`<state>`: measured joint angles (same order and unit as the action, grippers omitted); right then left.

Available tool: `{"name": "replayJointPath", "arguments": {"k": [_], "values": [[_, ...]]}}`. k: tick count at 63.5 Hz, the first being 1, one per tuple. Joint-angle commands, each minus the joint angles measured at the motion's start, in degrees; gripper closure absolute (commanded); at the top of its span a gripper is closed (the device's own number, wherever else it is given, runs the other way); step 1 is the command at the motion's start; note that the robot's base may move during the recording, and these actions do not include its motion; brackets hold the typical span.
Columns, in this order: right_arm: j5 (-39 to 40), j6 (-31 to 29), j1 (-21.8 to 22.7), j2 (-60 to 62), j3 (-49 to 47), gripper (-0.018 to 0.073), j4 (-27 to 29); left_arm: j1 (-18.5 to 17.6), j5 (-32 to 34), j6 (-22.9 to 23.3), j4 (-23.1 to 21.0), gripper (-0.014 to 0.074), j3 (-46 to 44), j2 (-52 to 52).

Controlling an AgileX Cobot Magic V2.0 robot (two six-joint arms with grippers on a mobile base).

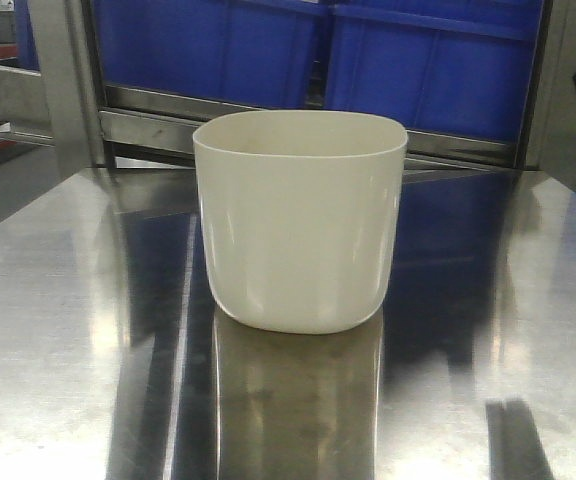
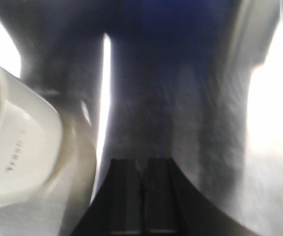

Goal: Move white bin to right shelf second layer

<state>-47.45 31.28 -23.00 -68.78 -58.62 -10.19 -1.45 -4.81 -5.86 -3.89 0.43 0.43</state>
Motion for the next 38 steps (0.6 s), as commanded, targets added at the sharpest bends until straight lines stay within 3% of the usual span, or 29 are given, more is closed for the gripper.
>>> {"name": "replayJointPath", "arguments": {"k": [1, 8, 25, 30, 38], "values": [[-8.3, 2.0, -1.0, -3.0, -8.3, 0.0503, -0.5, -0.2, 4.8, 0.1, -0.3, 0.0512, 2.1, 0.8], [-14.2, 3.9, -3.9, -7.8, -15.0, 0.0503, 0.3, -0.2, 4.8, 0.1, -0.3, 0.0512, 2.1, 0.8], [-18.2, 3.9, -9.8, -16.4, -24.7, 0.0486, 2.4, -0.2, 4.8, 0.1, -0.3, 0.0512, 2.1, 0.8], [-20.2, 3.9, -10.4, -17.4, -26.0, 0.0421, 2.7, -0.2, 4.8, 0.1, -0.3, 0.0512, 2.1, 0.8], [-20.4, 5.8, -10.5, -17.6, -27.6, 0.0239, 3.4, -0.2, 4.8, 0.1, -0.3, 0.0512, 2.1, 0.8]]}}
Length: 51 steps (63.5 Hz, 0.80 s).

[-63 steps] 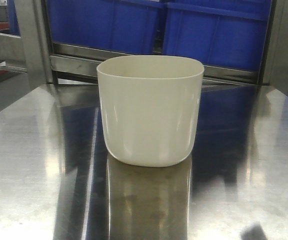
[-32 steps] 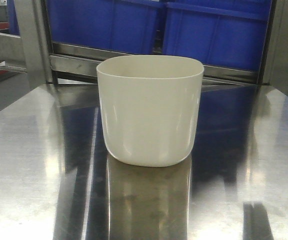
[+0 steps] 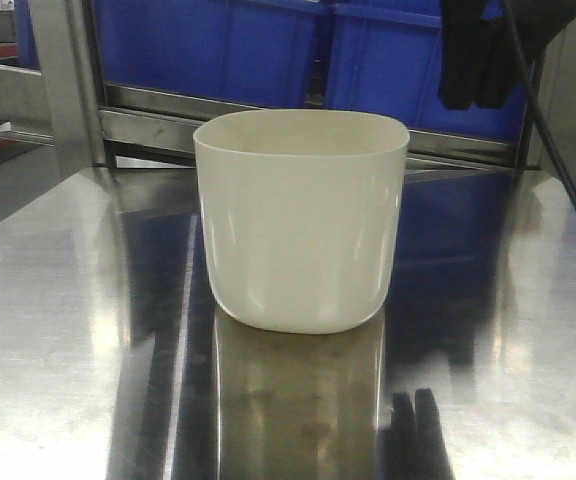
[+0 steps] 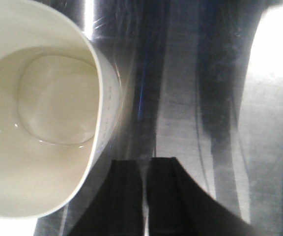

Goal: Move white bin to right shelf second layer
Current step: 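Lower the right gripper onto the rim of the white bin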

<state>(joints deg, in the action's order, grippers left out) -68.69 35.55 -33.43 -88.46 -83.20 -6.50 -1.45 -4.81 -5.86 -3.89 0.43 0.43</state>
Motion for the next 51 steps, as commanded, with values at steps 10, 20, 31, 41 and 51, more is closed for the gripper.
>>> {"name": "replayJointPath", "arguments": {"k": [10, 20, 31, 41, 51], "values": [[4.0, 2.3, -0.2, 1.7, -3.9, 0.0178, 3.0, -0.2, 4.8, 0.1, -0.3, 0.0512, 2.1, 0.8], [6.3, 2.3, -0.2, -0.2, -3.9, 0.0178, 5.3, -0.2, 4.8, 0.1, -0.3, 0.0512, 2.1, 0.8], [6.6, 2.3, 0.1, -1.9, -3.9, 0.0178, 4.8, -0.2, 4.8, 0.1, -0.3, 0.0512, 2.1, 0.8], [7.6, 2.3, 1.0, -3.1, -3.9, 0.0178, 4.8, -0.2, 4.8, 0.1, -0.3, 0.0512, 2.1, 0.8], [7.6, 2.3, 1.5, -6.0, -3.9, 0.0178, 4.7, -0.2, 4.8, 0.1, -0.3, 0.0512, 2.1, 0.8]]}}
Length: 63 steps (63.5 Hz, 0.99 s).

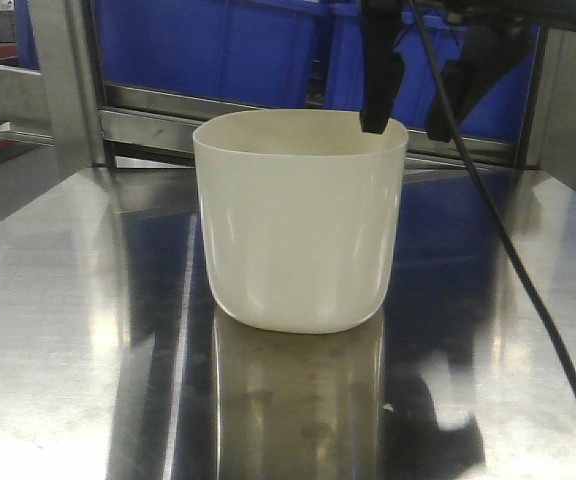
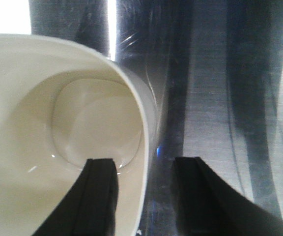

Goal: Move white bin to right shelf second layer
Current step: 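Lower the right gripper onto the rim of the white bin, then close the right gripper on the bin rim and lift it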

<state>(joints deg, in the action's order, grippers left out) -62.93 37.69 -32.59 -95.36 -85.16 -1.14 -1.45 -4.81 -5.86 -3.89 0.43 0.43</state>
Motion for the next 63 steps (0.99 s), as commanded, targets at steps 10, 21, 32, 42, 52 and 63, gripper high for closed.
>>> {"name": "replayJointPath", "arguments": {"k": [10, 21, 32, 42, 52, 63], "values": [[1.9, 1.3, 1.5, 0.0, -1.8, 0.0178, 0.3, -0.2, 4.8, 0.1, -0.3, 0.0512, 2.1, 0.8], [2.0, 1.8, 1.5, -0.6, -1.2, 0.0178, 0.0, -0.2, 4.8, 0.1, -0.3, 0.0512, 2.1, 0.8], [2.0, 1.9, 1.5, -1.6, -0.4, 0.0178, 0.2, -0.2, 4.8, 0.1, -0.3, 0.0512, 2.1, 0.8], [2.4, 1.9, 1.5, -1.5, -0.4, 0.0202, 0.2, -0.2, 4.8, 0.1, -0.3, 0.0512, 2.1, 0.8], [2.2, 1.9, 1.5, -1.5, -0.4, 0.0312, 0.2, -0.2, 4.8, 0.1, -0.3, 0.0512, 2.1, 0.8], [2.3, 1.9, 1.8, -0.2, -0.4, 0.0463, 0.0, -0.2, 4.8, 0.1, -0.3, 0.0512, 2.1, 0.8]]}}
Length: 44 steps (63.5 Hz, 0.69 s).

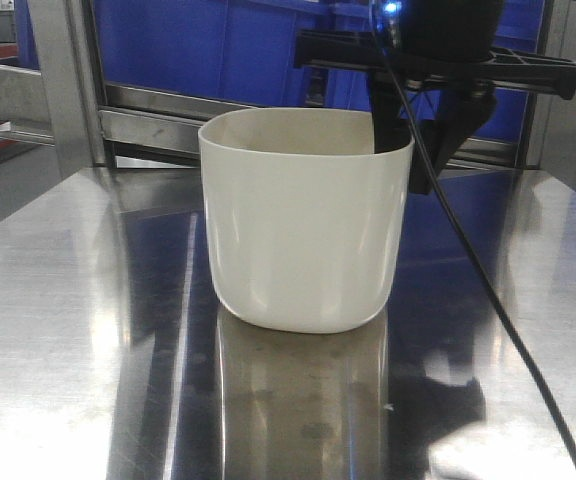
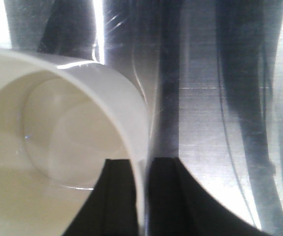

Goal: Move white bin to right shelf second layer
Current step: 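Close the right gripper on the bin rim and lift it, then hold the bin in the right gripper while turning away from the table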

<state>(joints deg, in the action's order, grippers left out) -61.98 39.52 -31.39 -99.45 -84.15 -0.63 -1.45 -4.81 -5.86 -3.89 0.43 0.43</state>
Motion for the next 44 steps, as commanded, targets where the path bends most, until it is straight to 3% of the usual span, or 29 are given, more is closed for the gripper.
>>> {"name": "replayJointPath", "arguments": {"k": [1, 11, 24, 32, 44], "values": [[1.3, 0.1, 0.7, 4.0, -1.4, 0.0468, -0.5, -0.2, 4.8, 0.1, -0.3, 0.0512, 2.1, 0.8], [1.2, -1.7, 2.1, 7.2, -1.4, 0.0511, -1.2, -0.2, 4.8, 0.1, -0.3, 0.0512, 2.1, 0.8], [-1.0, -14.4, 2.5, 12.0, -1.1, 0.0511, -4.2, -0.2, 4.8, 0.1, -0.3, 0.0512, 2.1, 0.8], [2.9, -19.1, 3.4, 15.6, 1.4, 0.0511, -5.3, -0.2, 4.8, 0.1, -0.3, 0.0512, 2.1, 0.8], [10.1, -27.6, 9.3, 22.7, 10.7, 0.0511, -0.1, -0.2, 4.8, 0.1, -0.3, 0.0512, 2.1, 0.8]]}}
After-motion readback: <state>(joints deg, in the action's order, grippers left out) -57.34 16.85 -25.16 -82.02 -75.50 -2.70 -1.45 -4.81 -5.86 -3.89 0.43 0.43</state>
